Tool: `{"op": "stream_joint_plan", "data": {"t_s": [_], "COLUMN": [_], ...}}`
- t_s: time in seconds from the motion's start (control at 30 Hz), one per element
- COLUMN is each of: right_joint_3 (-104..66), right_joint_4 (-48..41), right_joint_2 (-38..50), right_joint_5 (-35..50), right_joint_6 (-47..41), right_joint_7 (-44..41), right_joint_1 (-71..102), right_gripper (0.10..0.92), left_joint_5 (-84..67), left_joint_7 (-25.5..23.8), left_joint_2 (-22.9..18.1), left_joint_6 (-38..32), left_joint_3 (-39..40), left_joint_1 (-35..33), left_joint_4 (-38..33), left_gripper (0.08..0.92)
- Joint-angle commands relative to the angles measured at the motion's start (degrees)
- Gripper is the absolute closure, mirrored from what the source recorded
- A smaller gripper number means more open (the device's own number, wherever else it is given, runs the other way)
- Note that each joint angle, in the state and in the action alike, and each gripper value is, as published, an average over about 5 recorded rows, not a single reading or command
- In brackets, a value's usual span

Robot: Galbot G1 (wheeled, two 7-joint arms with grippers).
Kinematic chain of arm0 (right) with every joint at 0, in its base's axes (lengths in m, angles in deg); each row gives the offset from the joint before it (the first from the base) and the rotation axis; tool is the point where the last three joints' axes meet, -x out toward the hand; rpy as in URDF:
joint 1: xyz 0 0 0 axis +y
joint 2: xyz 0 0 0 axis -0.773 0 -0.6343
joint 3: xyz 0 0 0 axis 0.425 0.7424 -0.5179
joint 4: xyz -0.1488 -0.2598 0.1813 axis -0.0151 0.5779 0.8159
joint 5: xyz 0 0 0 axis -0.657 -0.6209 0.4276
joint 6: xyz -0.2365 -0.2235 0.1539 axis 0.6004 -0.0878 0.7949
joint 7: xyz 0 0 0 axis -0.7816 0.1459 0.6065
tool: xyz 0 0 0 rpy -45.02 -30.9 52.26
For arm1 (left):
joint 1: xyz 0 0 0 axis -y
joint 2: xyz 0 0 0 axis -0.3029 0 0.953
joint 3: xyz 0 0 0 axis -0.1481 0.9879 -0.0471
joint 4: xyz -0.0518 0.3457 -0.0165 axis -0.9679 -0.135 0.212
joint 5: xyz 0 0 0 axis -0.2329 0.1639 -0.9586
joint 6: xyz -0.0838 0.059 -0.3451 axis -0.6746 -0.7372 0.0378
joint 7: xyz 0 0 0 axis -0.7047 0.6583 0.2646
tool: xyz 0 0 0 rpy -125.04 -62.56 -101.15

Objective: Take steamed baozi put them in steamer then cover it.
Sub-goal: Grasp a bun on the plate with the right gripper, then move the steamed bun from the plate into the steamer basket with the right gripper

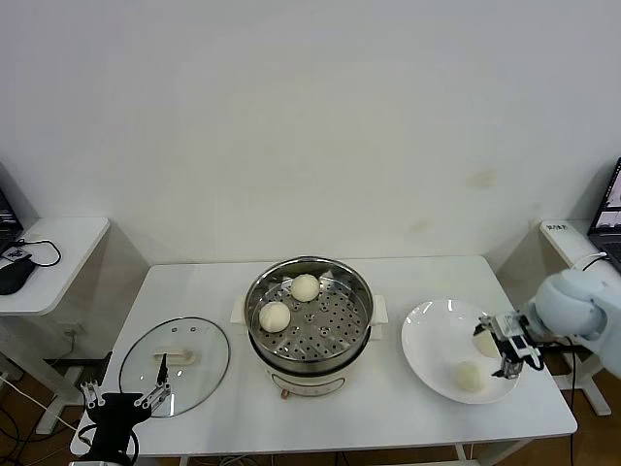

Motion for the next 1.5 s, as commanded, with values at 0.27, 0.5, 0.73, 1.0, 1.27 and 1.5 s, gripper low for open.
{"op": "stream_joint_plan", "data": {"t_s": [0.27, 0.5, 0.73, 1.0, 1.27, 1.5], "right_joint_3": [-9.61, -9.03, -8.93, -8.69, -8.88, -7.17], "right_joint_4": [-5.92, -10.02, -12.25, -12.29, -11.53, -9.38], "right_joint_2": [-6.29, -8.43, -9.57, -10.57, -9.47, -7.05], "right_joint_5": [-5.88, -6.38, -6.06, -5.08, -4.31, -0.20], "right_joint_6": [0.32, 0.21, -0.25, -1.00, -1.02, -0.82], "right_joint_7": [1.59, 1.94, 2.58, 1.92, 0.49, -2.15], "right_joint_1": [15.22, 14.39, 14.06, 13.61, 11.82, 0.69], "right_gripper": [0.203, 0.203, 0.236, 0.324, 0.425, 0.459], "left_joint_5": [0.07, 0.07, 0.09, 0.25, 0.40, 0.38], "left_joint_7": [-0.05, -0.07, -0.06, -0.05, -0.03, -0.03], "left_joint_2": [-0.04, -0.16, -0.23, -0.41, -0.59, -0.36], "left_joint_6": [0.07, 0.12, 0.18, 0.17, 0.14, 0.12], "left_joint_3": [-0.67, -0.74, -0.60, -0.47, -0.27, -0.33], "left_joint_1": [-0.14, 0.19, 0.52, 0.30, 0.05, 0.16], "left_joint_4": [0.33, 0.90, 1.09, 0.87, 0.40, 0.52], "left_gripper": [0.177, 0.177, 0.177, 0.177, 0.177, 0.177]}}
